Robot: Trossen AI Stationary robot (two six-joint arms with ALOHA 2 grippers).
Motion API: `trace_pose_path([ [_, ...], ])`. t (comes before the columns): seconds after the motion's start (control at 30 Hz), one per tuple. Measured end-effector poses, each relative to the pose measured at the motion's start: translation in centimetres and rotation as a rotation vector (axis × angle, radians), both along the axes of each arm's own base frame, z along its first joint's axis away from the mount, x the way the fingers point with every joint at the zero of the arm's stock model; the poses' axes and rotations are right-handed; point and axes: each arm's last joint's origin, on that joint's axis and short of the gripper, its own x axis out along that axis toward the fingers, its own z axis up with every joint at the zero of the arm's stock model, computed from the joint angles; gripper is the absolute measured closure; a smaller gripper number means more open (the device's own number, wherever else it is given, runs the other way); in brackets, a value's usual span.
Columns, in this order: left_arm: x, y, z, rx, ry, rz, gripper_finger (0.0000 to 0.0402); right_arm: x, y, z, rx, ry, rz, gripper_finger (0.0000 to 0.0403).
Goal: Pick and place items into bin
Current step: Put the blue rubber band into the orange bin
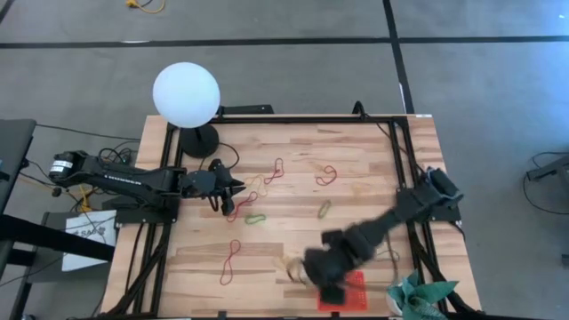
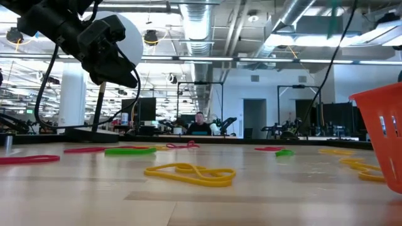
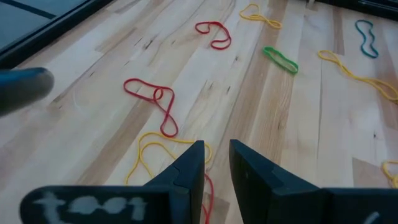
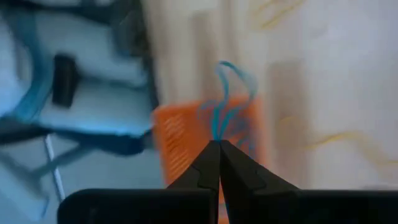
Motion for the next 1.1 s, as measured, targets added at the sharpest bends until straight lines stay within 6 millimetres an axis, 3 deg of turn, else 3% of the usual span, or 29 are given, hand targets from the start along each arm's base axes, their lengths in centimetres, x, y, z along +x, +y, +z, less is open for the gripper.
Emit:
trace_pose_path([
  [0.1,0.0,0.0,0.0,-0.001,0.000,0.000,0.0339,-2.2,2.7,-0.7,-0.055,0.011,0.022,0.0402],
  [0.23,0.0,0.0,0.0,-0.004,-0.004,0.003,0.0339,-3.6,4.6,-3.5,-0.131,0.146,-0.101,0.0402],
  [0.4,0.0,0.0,0.0,-0.033,-0.013,0.020,0.0339,-3.9,6.2,-6.0,-0.103,0.259,-0.042,0.0403],
  [0.5,0.0,0.0,0.0,-0.040,-0.012,0.024,0.0339,-3.0,7.1,-7.7,-0.048,0.265,0.016,0.0403],
  [0.6,0.0,0.0,0.0,-0.039,-0.010,0.024,0.0339,-2.0,6.9,-9.1,-0.051,0.281,0.023,0.0403],
  [0.73,0.0,0.0,0.0,-0.039,-0.011,0.024,0.0339,-1.3,5.2,-10.4,-0.119,0.382,-0.046,0.0396],
  [0.93,0.0,0.0,0.0,-0.039,-0.010,0.024,0.0339,-0.3,2.9,-10.4,-0.156,0.440,-0.099,0.0357],
  [1.1,0.0,0.0,0.0,-0.039,-0.010,0.024,0.0339,0.1,2.4,-10.0,-0.131,0.437,-0.083,0.0328],
])
